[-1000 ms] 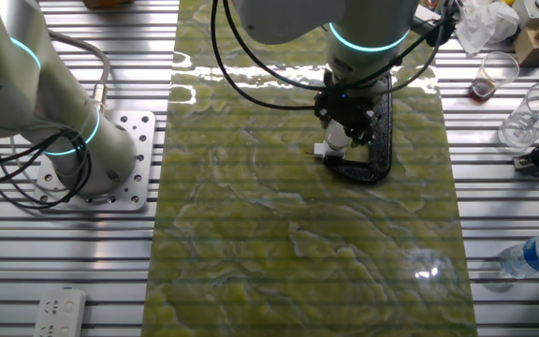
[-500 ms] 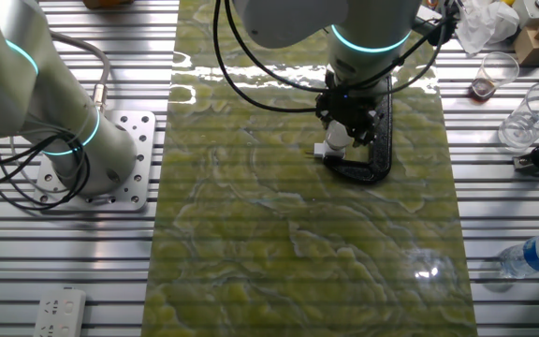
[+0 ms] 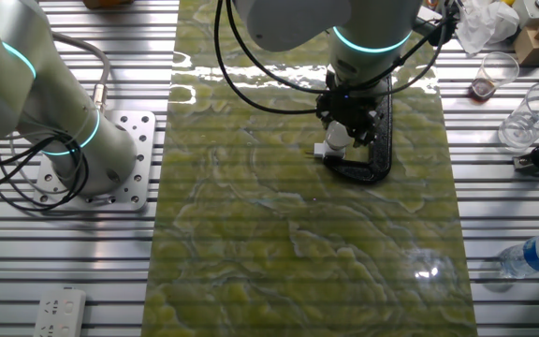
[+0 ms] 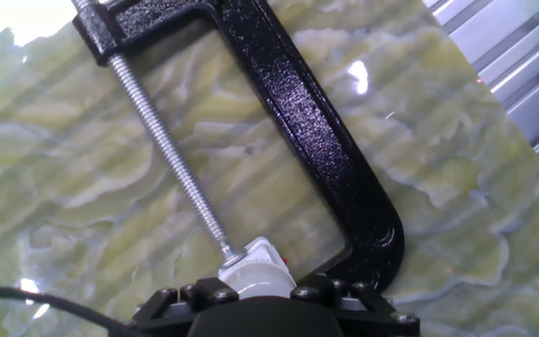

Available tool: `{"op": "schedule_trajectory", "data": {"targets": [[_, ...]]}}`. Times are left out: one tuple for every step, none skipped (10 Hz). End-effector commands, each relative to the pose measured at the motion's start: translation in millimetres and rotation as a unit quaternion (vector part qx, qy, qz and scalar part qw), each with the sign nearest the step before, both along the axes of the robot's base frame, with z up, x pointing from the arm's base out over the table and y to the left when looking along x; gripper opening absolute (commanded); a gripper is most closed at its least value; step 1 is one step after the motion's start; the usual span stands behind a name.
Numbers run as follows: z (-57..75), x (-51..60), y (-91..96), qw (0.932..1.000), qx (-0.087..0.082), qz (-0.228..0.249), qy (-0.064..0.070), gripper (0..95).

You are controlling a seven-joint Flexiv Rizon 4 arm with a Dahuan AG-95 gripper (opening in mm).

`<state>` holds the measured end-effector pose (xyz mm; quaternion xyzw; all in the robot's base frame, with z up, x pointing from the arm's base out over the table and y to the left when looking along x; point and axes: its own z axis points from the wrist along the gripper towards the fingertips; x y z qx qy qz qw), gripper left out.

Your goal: Install the light bulb by rotating it

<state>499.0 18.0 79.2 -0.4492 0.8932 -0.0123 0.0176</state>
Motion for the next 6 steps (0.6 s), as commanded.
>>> {"op": "schedule_trajectory", "data": {"targets": [[0.5, 0.2, -0.5, 1.0, -0.001, -0.001, 0.0, 57.0], [0.5, 0.3, -0.4, 1.0, -0.001, -0.003, -0.001, 38.0], [0.5, 0.3, -0.4, 1.0, -0.001, -0.004, -0.002, 19.0], [0.4, 0.3, -0.4, 1.0, 0.0, -0.005, -0.002, 19.0], [0.4, 0.3, -0.4, 1.0, 0.0, -0.008, -0.003, 0.0], [0.4, 0.3, -0.3, 0.9999, 0.002, -0.01, -0.003, 0.0]]}}
